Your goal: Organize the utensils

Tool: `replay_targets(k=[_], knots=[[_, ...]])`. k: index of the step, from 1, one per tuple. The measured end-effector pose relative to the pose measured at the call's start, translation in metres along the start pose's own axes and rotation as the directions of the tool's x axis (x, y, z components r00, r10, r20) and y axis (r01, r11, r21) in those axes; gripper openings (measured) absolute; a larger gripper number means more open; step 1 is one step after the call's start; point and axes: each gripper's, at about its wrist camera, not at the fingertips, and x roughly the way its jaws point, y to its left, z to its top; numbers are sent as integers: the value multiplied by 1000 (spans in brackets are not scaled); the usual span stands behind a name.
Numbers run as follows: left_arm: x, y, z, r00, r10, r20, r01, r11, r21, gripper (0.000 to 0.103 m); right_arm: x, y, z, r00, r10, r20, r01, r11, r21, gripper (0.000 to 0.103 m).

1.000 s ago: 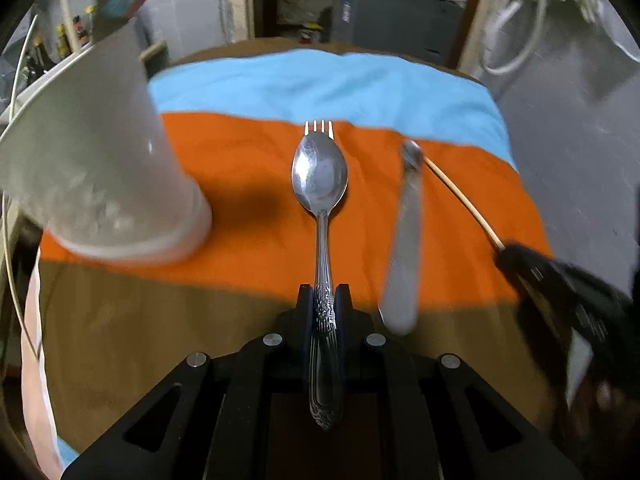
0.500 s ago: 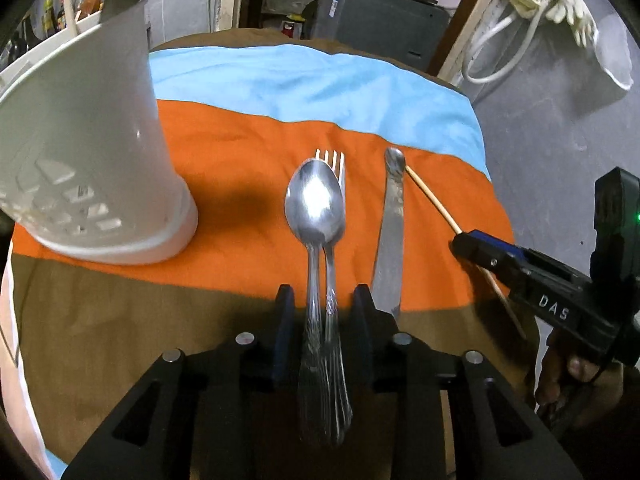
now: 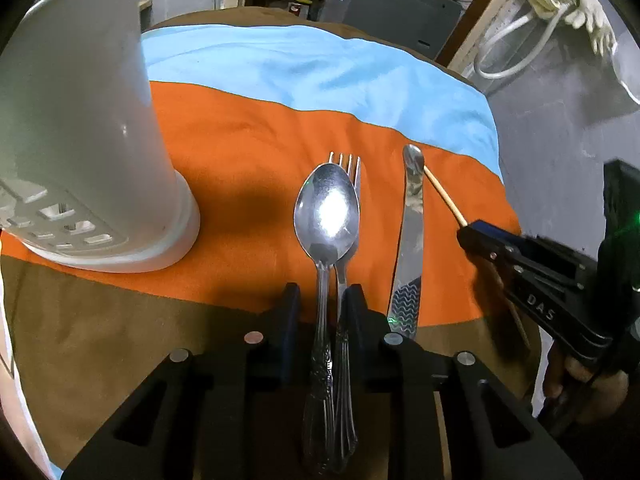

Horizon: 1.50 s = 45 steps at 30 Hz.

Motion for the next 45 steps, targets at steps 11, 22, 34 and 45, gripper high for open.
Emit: replay_targets(k=[11,22,34,45], knots=[[3,12,2,994,-93,-53,89,994,-68,4,3,-8,5,999,33,-2,-32,996,84,5],[-22,42,-26,955,-296,-14,286,935,-210,4,-11,-26,-27,968,234,85,-249,921,298,4],[-68,9,-36,949,-269,165,271,962,14,3,-58,-7,-36,917,234,323,-322,912,253,3],[-158,6,-27,825,-229,516,212,973,93,4,-117,38,-4,672,354,650,-506,861,53,3]])
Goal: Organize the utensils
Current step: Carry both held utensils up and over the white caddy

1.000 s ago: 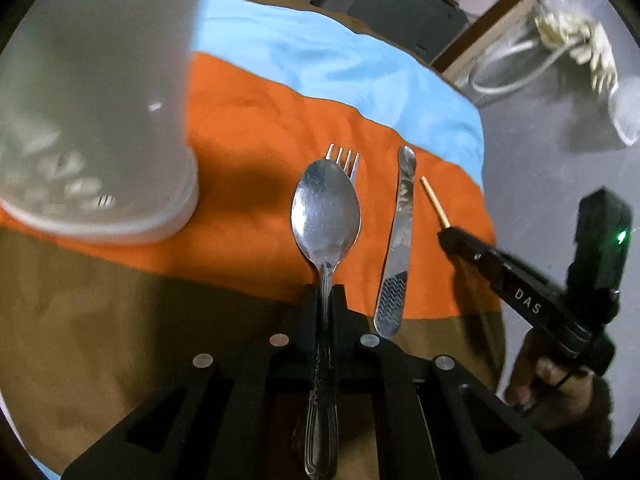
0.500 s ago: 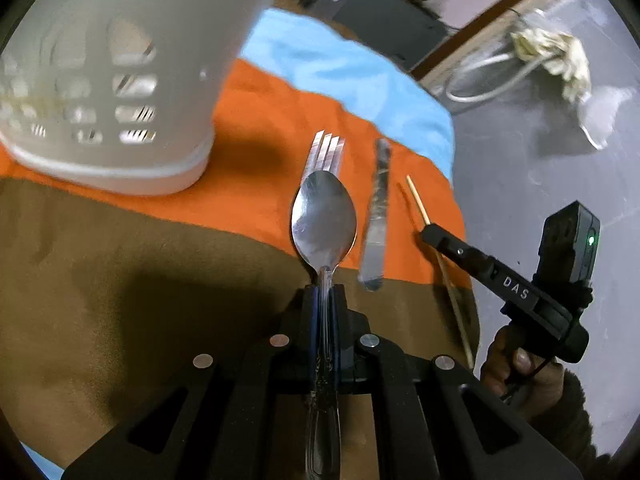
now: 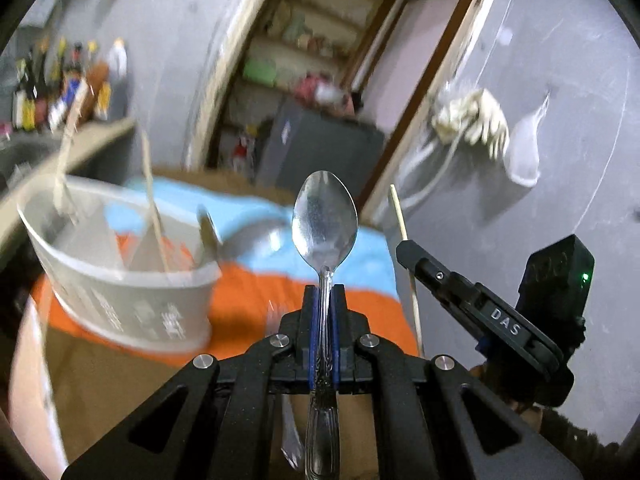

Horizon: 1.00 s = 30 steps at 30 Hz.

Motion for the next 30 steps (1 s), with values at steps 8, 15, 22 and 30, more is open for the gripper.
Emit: replay_targets(k=[8,15,22,30], knots=[[-35,50,53,969,79,233,-68,996,-57,4,44,55,25,963,197,183,-201,980,3,3],[-49,136,92,923,149,353,-96,982,-164,4,78,77,26,933,172,316,-199,978,55,3],[-51,199,110,892,177,416,-84,969,-233,3,92,81,10,912,76,404,-124,988,93,3],[-40,214,98,888,174,425,-81,970,-227,4,106,99,-10,897,-21,443,24,1000,-1,3]])
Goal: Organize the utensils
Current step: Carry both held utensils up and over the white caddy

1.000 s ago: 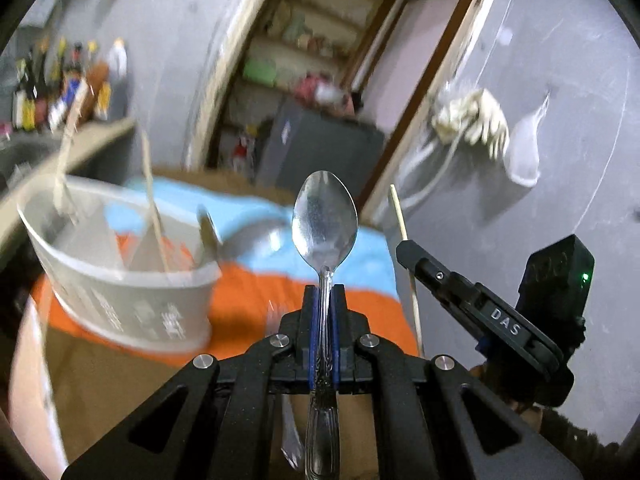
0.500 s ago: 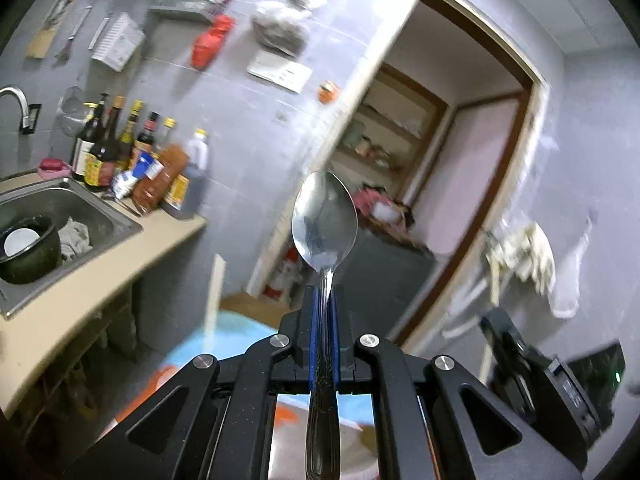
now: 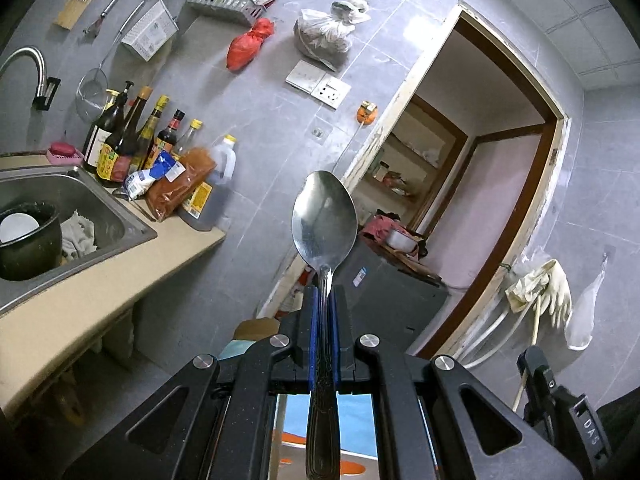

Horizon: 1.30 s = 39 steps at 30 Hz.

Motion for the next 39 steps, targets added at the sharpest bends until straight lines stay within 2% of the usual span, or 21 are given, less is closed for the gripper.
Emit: replay_targets(k=[11,21,25,31,39], knots=[[-4,4,-17,1000,-5,29,4,1000,18,4,-1,7,-22,996,-46,71,52,994,-92,3],[-3,-2,-37,1000,25,9,-26,993,117,4,1,-1,-29,996,-48,72,55,994,-96,4],[-5,-4,-44,999,33,-5,-32,988,151,4,3,-2,-31,998,-47,51,51,994,-94,5],[-7,-5,-45,999,27,-28,-23,988,153,4,1,-1,-33,999,-46,12,47,994,-97,7],[-18,-5,-43,998,43,-48,-37,993,111,6,-3,1,-30,999,-37,-38,33,996,-84,10]])
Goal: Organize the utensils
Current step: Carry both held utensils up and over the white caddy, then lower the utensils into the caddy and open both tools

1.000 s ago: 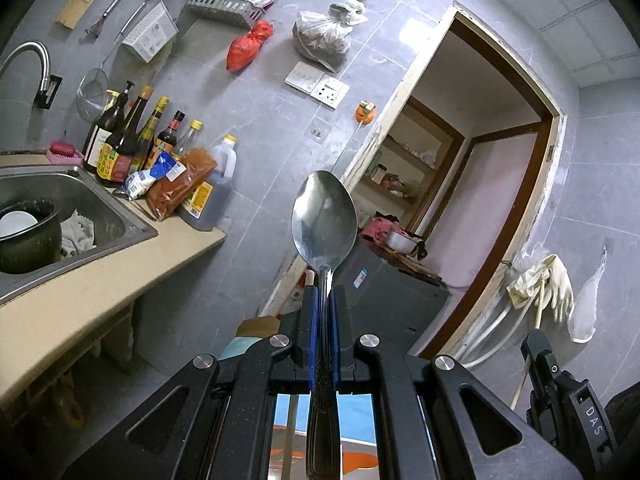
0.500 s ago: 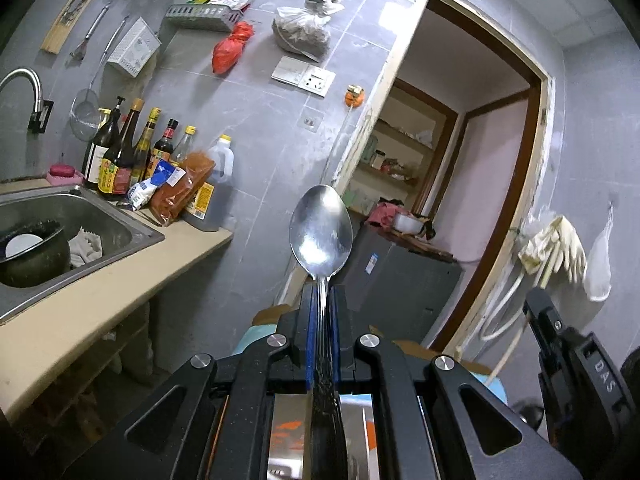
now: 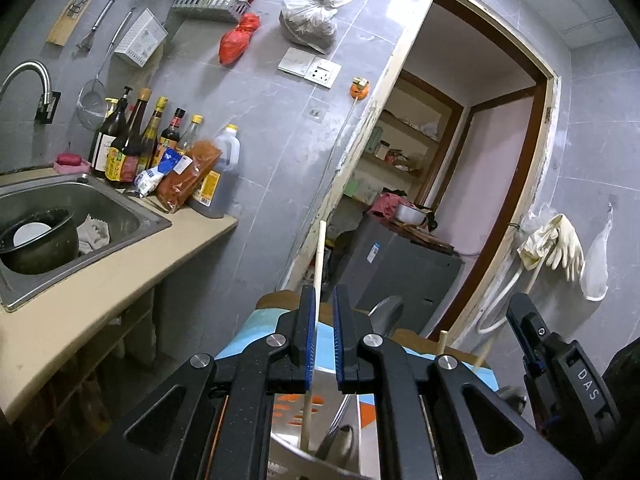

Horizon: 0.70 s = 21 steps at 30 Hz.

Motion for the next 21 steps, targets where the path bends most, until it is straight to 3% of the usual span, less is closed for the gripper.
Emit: replay_targets(k=[9,12,18,21], knots=[[-4,-6,2,1000,17,-6,-17,1000,-10,8,-7,-2,17,1000,16,-19,-16,1000,12,12],[-7,-10,2,1000,21,-9,-21,1000,-6,10,-11,-4,25,1000,10,-25,-9,1000,18,21],[-15,-34,8,999,10,-33,-9,999,35,22,-20,-11,45,998,-16,-68,16,1000,8,27],[-20,-53,10,998,12,-57,-8,998,67,36,-27,-16,55,995,-34,-98,33,999,-11,33]])
